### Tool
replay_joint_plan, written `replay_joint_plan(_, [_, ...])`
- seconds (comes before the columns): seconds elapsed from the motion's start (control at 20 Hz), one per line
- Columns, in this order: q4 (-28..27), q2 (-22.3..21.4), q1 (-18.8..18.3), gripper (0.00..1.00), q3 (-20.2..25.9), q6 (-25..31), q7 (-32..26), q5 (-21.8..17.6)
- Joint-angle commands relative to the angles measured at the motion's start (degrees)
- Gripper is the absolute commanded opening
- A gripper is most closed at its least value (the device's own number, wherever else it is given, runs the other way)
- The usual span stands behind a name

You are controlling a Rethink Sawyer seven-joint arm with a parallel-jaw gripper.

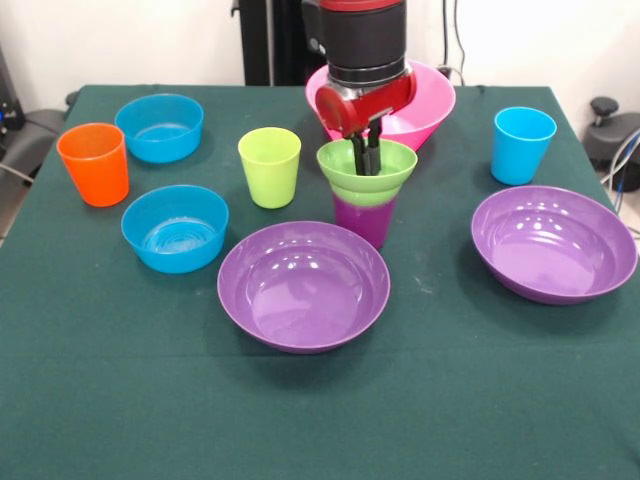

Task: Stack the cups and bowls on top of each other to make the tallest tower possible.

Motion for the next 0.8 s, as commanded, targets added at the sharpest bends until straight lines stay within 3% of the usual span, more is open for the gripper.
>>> replay_joint_plan(0.05, [-2.9, 1.1, 0.9, 0.0, -0.5, 5.9, -4.5, 1.1])
replay_joint_plan(0.1, [-3.5, -0.1, 3.3, 0.0, -3.3, 1.3, -0.5, -3.3])
replay_joint_plan(0.15, [-4.4, -0.5, 4.5, 0.0, -4.4, 3.2, -1.1, -4.3])
replay_joint_plan(0.8, [-6.6, 0.9, 7.9, 0.0, -9.7, 1.0, -0.1, -7.8])
